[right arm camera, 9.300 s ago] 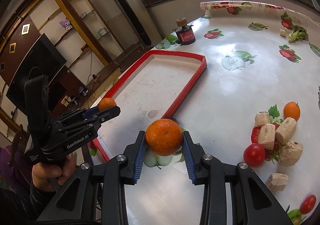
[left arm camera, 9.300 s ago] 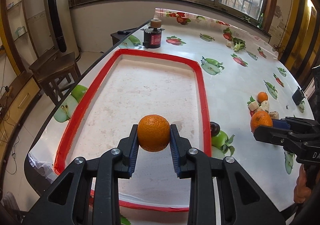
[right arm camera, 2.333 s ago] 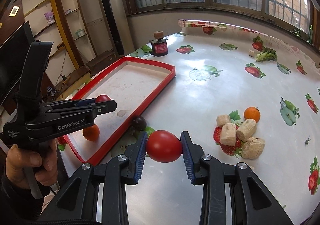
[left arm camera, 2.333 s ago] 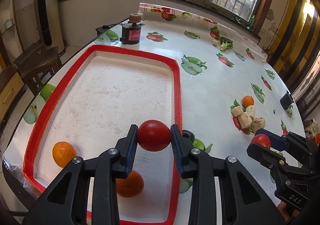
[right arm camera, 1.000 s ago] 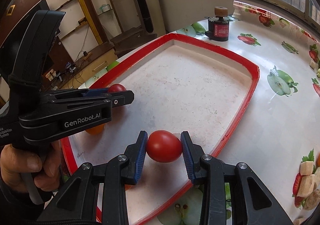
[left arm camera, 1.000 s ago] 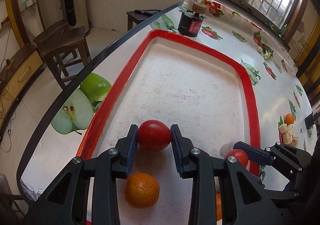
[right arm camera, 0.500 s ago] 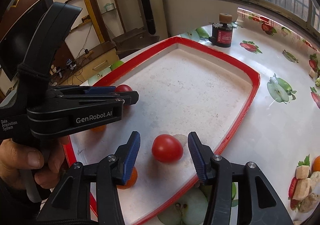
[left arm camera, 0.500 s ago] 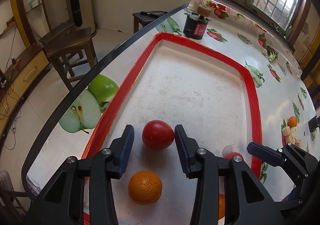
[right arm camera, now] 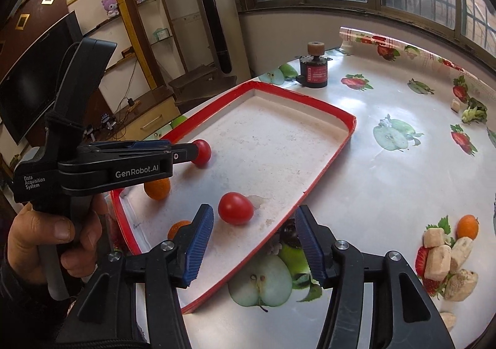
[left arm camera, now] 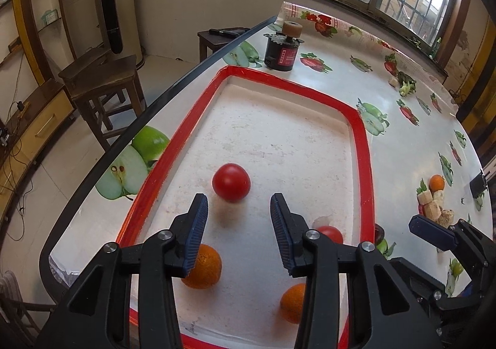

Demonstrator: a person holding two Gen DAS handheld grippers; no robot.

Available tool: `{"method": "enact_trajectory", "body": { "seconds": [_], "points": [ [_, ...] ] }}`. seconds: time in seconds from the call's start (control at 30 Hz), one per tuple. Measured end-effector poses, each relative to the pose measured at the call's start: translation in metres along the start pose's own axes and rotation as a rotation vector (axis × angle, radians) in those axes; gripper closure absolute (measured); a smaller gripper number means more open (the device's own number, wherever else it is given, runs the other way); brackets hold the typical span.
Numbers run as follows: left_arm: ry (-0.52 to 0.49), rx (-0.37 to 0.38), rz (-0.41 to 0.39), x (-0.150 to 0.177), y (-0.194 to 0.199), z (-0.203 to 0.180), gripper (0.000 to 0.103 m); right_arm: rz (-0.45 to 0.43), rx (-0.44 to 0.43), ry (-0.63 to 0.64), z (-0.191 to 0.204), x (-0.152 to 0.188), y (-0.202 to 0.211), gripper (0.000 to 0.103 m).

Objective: Organize fruits
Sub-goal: 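Move the left gripper back to the bread chunks and grasp one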

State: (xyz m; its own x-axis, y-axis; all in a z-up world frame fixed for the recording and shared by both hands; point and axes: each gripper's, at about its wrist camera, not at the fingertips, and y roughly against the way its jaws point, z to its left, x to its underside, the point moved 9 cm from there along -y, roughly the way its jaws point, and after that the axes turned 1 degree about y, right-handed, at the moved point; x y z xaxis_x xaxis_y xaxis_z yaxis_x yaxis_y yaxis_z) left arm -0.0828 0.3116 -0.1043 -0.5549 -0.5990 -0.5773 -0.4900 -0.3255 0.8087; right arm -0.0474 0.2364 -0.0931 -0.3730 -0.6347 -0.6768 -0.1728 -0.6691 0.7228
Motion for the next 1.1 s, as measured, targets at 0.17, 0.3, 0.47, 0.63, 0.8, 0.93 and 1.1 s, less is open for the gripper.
{"method": "enact_trajectory", "body": {
  "seconds": [0.17, 0.3, 0.47, 0.63, 0.8, 0.93, 1.1],
  "points": [
    [-0.028, 0.019, -0.002, 0.005, 0.006, -0.017, 0.063, -0.017, 0.023, -0.036, -0.017, 0.008, 0.018, 0.045],
    [-0.051, 0.035, -0.002, 0.008, 0.01, -0.031, 0.063, -0.022, 0.043, -0.063, -0.03, 0.016, 0.028, 0.045],
    [-0.076, 0.053, -0.002, 0.013, 0.015, -0.046, 0.063, -0.029, 0.066, -0.091, -0.044, 0.025, 0.04, 0.045],
    [-0.104, 0.08, 0.008, 0.021, 0.018, -0.067, 0.063, -0.04, 0.093, -0.113, -0.059, 0.031, 0.055, 0.045],
    [-0.145, 0.108, 0.019, 0.031, 0.02, -0.09, 0.063, -0.056, 0.128, -0.146, -0.079, 0.042, 0.072, 0.041],
    [-0.167, 0.125, 0.02, 0.036, 0.023, -0.106, 0.052, -0.061, 0.155, -0.188, -0.1, 0.054, 0.084, 0.041],
    [-0.199, 0.141, 0.024, 0.041, 0.024, -0.123, 0.051, -0.063, 0.191, -0.237, -0.125, 0.068, 0.096, 0.041]
  ]
}}
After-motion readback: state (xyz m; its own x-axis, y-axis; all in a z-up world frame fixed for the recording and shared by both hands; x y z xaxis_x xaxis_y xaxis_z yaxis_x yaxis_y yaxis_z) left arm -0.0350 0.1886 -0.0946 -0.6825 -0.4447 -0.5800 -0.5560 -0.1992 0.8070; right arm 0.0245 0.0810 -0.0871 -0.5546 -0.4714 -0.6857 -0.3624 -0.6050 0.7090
